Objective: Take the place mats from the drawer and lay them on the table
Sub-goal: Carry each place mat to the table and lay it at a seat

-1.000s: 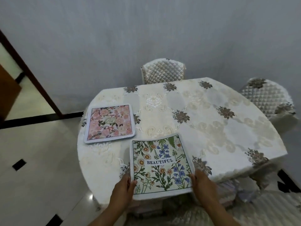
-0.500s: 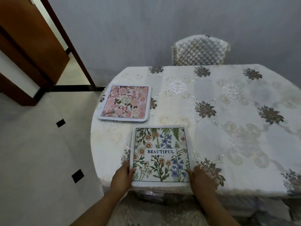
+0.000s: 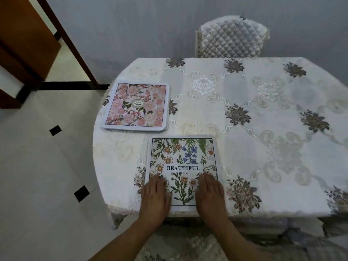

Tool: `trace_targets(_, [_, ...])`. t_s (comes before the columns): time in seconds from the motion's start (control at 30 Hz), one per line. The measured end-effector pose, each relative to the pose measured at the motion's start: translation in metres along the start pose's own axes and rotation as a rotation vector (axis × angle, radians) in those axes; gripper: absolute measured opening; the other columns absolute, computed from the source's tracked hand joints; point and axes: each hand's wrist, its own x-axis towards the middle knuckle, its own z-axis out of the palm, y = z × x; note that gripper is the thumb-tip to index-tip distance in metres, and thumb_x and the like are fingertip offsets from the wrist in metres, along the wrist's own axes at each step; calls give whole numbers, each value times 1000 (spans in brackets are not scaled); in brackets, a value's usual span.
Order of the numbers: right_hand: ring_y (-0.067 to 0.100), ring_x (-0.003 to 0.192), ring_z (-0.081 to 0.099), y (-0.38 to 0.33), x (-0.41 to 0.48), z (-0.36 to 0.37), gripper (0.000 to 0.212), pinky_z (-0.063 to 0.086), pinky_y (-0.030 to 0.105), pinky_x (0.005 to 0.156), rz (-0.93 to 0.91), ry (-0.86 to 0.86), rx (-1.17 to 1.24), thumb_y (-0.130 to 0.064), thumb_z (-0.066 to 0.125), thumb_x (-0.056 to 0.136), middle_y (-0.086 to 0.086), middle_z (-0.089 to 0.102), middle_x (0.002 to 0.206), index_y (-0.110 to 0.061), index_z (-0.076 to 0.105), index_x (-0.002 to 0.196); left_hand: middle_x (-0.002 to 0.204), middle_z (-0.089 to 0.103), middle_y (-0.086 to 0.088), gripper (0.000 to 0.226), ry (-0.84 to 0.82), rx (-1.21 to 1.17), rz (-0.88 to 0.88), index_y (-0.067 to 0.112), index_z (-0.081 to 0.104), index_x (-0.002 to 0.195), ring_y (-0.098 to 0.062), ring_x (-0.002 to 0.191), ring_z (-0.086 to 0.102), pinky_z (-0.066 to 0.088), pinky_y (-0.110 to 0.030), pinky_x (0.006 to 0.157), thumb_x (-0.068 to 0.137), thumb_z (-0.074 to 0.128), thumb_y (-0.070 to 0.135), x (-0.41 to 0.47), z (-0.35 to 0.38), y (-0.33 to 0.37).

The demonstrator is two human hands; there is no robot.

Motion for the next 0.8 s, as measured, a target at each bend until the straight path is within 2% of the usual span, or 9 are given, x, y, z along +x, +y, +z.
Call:
trace_targets(0.07, [32, 143, 29, -19, 3, 11, 54, 16, 48, 119, -104, -79, -3, -31, 32, 97, 13, 36, 152, -8, 39, 145, 155, 33, -15, 56, -73, 45, 80, 11, 38, 145, -32, 144, 26, 16, -47, 118, 96, 45, 36, 6, 11, 14])
trace_targets(0.17, [30, 143, 28, -31, 7, 24, 57, 12, 44, 113, -171, -182, -45, -34, 33, 95, 14, 38, 152, -7, 37, 145, 161, 14, -14, 60, -189, 139, 136, 8, 24, 152, -33, 149, 8, -1, -50, 122, 100, 32, 37, 14, 21, 25])
trace_targets(0.2, [30, 143, 28, -30, 8, 26, 57, 11, 44, 113, -167, -195, -51, -34, 32, 95, 14, 37, 152, -6, 37, 145, 161, 13, -14, 60, -198, 167, 140, 7, 22, 152, -33, 149, 7, -2, -51, 120, 100, 30, 37, 15, 23, 26])
trace_targets(0.33, [25, 148, 14, -21, 5, 34, 58, 7, 40, 117, -163, -209, -12, -37, 25, 100, 9, 24, 158, -9, 26, 151, 157, 27, -14, 61, -194, 180, 148, 6, 31, 149, -30, 147, 17, 10, -43, 115, 100, 25, 41, 12, 26, 20])
trace_targets(0.47, [21, 150, 10, -5, 2, 33, 60, 9, 39, 119, -161, -219, -4, -43, 21, 101, 6, 15, 160, -12, 19, 153, 162, 10, -9, 70, -221, 167, 134, 11, 13, 155, -23, 150, 0, 4, -40, 119, 100, 21, 54, 8, 30, 3])
trace_targets(0.57, [17, 150, 1, 22, -3, 28, 61, 4, 35, 120, -106, -203, -2, -44, 18, 101, 4, 9, 162, -15, 10, 154, 163, -1, -7, 75, -247, 192, 119, 14, -1, 155, -20, 150, -9, -1, -38, 120, 99, 20, 60, 3, 27, -12])
trace_targets(0.7, [17, 150, 4, 42, -7, 18, 63, 6, 33, 120, -95, -223, 22, -45, 22, 99, 4, 11, 161, -14, 14, 153, 163, 1, -10, 78, -263, 161, 157, 12, 1, 155, -23, 150, -6, 0, -37, 120, 99, 24, 60, 0, 21, -20])
trace_targets(0.8, [16, 150, 3, 34, -2, 15, 61, 3, 32, 121, -58, -215, 86, -43, 20, 99, 3, 10, 161, -15, 12, 153, 162, -11, -8, 76, -277, 131, 139, 13, -5, 154, -22, 149, -14, -6, -37, 120, 99, 18, 59, 2, 19, -15])
